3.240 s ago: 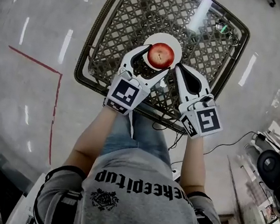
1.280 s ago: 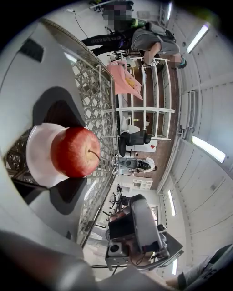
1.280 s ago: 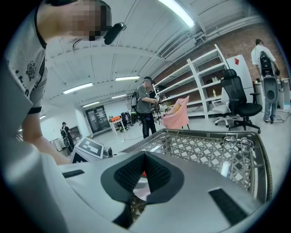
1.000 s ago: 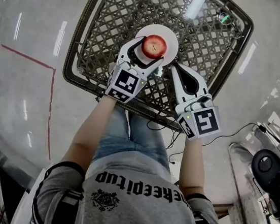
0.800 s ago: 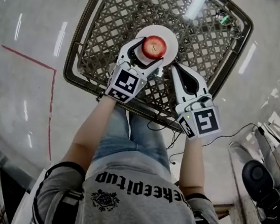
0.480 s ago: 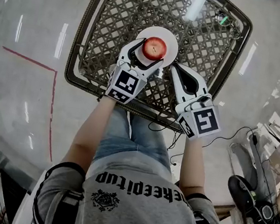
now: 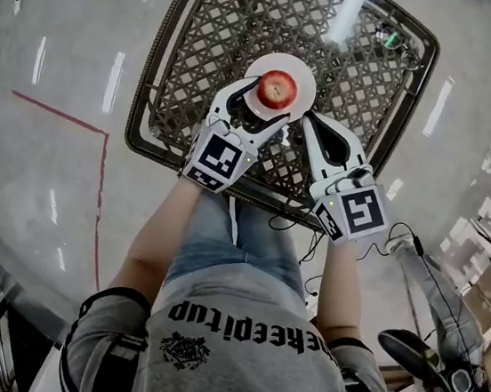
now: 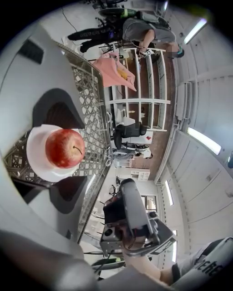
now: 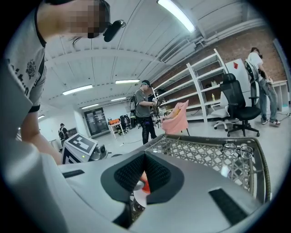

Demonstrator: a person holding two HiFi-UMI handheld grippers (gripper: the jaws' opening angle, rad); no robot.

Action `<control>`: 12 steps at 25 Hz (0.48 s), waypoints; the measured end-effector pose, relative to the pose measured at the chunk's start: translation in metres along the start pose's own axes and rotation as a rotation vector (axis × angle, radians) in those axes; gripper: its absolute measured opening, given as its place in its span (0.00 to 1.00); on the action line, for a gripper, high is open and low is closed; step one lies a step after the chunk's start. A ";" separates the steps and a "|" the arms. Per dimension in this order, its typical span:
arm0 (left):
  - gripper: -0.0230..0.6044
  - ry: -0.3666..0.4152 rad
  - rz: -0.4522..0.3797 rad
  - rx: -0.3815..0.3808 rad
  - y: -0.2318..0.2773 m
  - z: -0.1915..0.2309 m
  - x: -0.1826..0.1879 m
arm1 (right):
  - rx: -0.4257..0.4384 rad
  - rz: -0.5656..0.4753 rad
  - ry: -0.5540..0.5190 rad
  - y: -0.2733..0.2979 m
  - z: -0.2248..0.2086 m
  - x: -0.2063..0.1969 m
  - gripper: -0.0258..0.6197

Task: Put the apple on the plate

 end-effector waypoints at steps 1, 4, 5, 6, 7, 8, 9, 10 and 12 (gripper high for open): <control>0.56 0.008 -0.007 -0.001 -0.003 0.000 0.005 | -0.003 -0.004 -0.001 0.000 0.002 0.002 0.05; 0.40 0.030 -0.027 0.000 -0.014 0.000 0.018 | -0.011 -0.017 -0.005 0.000 0.009 0.008 0.05; 0.36 0.039 -0.034 -0.001 -0.016 0.001 0.022 | -0.015 -0.023 -0.009 0.001 0.011 0.011 0.05; 0.31 0.049 -0.042 -0.003 -0.019 0.003 0.027 | -0.019 -0.030 -0.013 0.002 0.013 0.013 0.05; 0.24 0.060 -0.051 -0.005 -0.021 0.004 0.031 | -0.025 -0.036 -0.016 0.003 0.015 0.016 0.05; 0.21 0.070 -0.060 -0.008 -0.023 0.006 0.036 | -0.030 -0.043 -0.020 0.004 0.017 0.018 0.05; 0.17 0.077 -0.068 -0.012 -0.025 0.007 0.039 | -0.035 -0.048 -0.022 0.005 0.018 0.020 0.05; 0.13 0.081 -0.076 -0.016 -0.027 0.008 0.042 | -0.040 -0.053 -0.024 0.006 0.020 0.021 0.05; 0.10 0.086 -0.091 -0.026 -0.029 0.009 0.044 | -0.053 -0.063 -0.027 0.007 0.022 0.020 0.05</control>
Point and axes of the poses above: the fingertips, and each gripper's own axes: y forward along the fingers, z to its left, x out of its top, the point moved 4 cm from there along -y, backward along the fingers, and after that the axes turned 10 degrees about -z, right-handed, at the moved point
